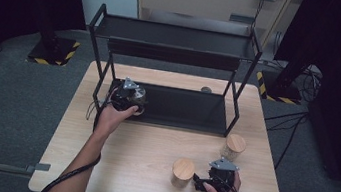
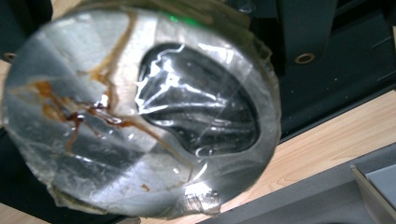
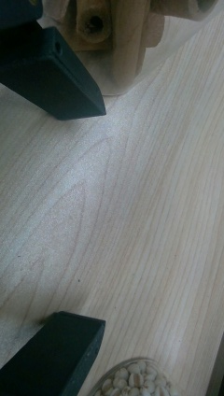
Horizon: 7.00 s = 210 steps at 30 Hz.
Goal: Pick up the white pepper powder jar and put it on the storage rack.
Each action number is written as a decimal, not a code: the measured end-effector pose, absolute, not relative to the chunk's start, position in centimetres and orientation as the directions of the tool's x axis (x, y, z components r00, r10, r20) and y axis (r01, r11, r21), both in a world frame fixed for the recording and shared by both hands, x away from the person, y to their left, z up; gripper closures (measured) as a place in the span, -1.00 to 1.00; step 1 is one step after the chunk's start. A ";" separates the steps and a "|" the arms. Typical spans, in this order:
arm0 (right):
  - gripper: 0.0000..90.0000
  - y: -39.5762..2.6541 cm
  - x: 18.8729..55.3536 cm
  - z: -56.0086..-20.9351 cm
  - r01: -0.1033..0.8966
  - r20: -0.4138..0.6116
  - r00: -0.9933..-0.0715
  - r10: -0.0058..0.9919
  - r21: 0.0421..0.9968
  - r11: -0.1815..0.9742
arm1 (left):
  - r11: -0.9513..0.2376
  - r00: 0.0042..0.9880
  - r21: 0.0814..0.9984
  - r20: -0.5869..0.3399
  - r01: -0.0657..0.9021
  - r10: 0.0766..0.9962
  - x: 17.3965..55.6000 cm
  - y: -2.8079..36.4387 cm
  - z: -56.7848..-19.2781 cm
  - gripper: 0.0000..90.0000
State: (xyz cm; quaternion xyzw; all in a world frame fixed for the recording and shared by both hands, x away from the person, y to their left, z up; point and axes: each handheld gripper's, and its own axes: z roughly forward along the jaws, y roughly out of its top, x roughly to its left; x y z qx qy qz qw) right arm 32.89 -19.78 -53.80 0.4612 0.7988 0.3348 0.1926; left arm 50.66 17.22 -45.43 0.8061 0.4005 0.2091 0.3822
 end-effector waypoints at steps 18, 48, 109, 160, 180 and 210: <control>-0.98 -19.8 32.9 -53.8 0.608 0.002 -0.500 0.866 0.713 0.350 | -0.379 0.583 0.784 0.027 0.491 0.812 52.7 15.9 -45.9 -0.33; -0.98 -19.8 32.9 -53.8 0.609 0.002 -0.498 0.867 0.713 0.348 | -0.372 0.577 0.783 0.020 0.499 0.816 53.6 15.4 -47.0 -0.34; -0.97 -19.8 32.9 -53.8 0.609 0.001 -0.498 0.867 0.713 0.348 | -0.393 0.589 0.772 0.029 0.500 0.808 52.3 17.1 -49.0 -0.83; -0.98 -19.8 32.9 -53.8 0.610 0.002 -0.496 0.868 0.712 0.347 | -0.331 0.591 0.836 0.010 0.438 0.807 40.5 19.2 -43.4 -0.86; -0.98 -19.8 32.9 -53.8 0.610 0.002 -0.496 0.868 0.712 0.347 | -0.326 0.581 0.830 0.003 0.452 0.814 38.3 19.0 -43.4 -0.86; -0.98 -19.8 32.9 -53.8 0.610 0.002 -0.496 0.868 0.713 0.347 | -0.293 0.493 0.760 -0.041 0.580 0.869 34.8 21.3 -49.4 -0.88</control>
